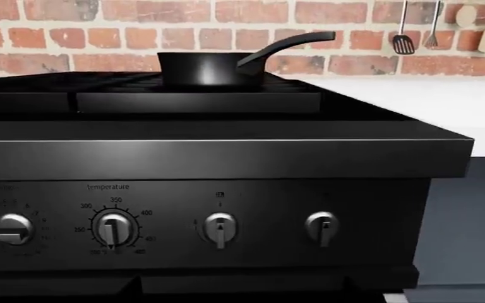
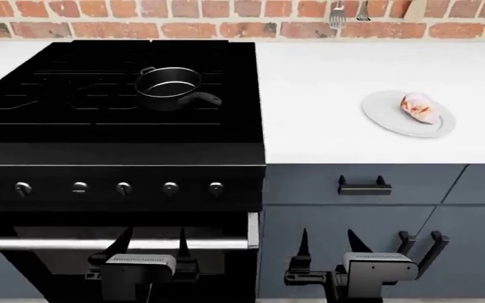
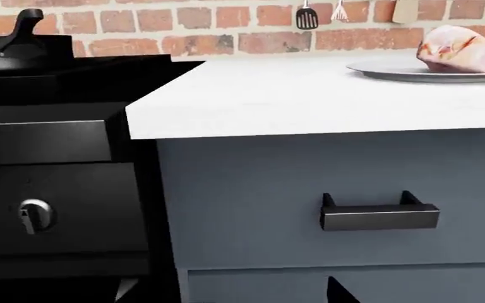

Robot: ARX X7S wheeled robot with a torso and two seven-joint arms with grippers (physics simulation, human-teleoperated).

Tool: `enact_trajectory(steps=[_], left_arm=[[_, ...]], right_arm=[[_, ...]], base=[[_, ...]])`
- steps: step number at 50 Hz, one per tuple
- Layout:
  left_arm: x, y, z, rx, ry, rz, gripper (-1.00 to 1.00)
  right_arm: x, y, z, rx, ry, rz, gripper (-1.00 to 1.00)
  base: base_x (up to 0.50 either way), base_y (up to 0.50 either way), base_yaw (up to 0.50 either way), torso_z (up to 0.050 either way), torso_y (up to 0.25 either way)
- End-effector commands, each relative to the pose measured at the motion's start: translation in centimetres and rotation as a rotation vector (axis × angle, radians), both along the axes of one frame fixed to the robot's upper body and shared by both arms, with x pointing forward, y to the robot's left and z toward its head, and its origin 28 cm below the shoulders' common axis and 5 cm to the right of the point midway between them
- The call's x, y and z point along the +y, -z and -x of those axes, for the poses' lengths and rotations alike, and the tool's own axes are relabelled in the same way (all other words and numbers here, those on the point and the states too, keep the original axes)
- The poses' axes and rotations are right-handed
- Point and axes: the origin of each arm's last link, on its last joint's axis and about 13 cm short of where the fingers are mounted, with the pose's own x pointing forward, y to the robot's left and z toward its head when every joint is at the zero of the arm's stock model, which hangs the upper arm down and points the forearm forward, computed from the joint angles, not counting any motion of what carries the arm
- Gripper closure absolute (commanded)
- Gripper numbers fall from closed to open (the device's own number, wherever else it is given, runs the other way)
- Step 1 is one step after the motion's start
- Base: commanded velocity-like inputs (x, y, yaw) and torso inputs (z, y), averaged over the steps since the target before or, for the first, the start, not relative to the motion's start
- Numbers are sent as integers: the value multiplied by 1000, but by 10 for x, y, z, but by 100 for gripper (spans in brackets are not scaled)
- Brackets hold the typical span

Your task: Frozen meat rests on a plate on the counter. Retrieve the meat and place it in a pot on a burner. Then turn the burner on.

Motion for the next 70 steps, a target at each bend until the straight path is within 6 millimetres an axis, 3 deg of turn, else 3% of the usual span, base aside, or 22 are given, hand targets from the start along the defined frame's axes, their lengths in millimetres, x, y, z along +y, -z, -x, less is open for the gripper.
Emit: enact_trajectory(steps=[1, 45, 47, 52, 55, 58, 62, 70], left_arm=[[-1, 0, 1, 3, 3, -3, -100], [1, 3, -2, 43, -32, -5, -100], [5, -3, -6, 109, -60, -3, -100], [15, -48, -12, 189, -85, -60, -100], [22, -90, -10, 205, -68, -12, -100], [28, -133, -6, 172, -43, 6, -100], [35, -178, -8, 143, -26, 24, -100], [38, -220, -5, 79, 3, 2, -100]], right_arm=[[0, 1, 0, 15, 2, -17, -100], [-3, -2, -1, 32, 34, -7, -100], [-3, -11, -1, 58, 47, -1, -100], [-4, -51, 4, 222, 10, -27, -100], [-6, -92, 10, 284, -64, -7, -100], [-10, -139, 9, 241, -110, 65, -100], [-21, -178, -4, 231, -75, 73, -100], [-29, -236, -20, 231, -158, 26, -100]], base=[[0, -500, 0, 50, 0], [0, -489, 0, 50, 0], [0, 0, 0, 0, 0], [0, 0, 0, 0, 0], [0, 0, 0, 0, 0], [0, 0, 0, 0, 0], [0, 0, 0, 0, 0], [5, 0, 0, 0, 0]])
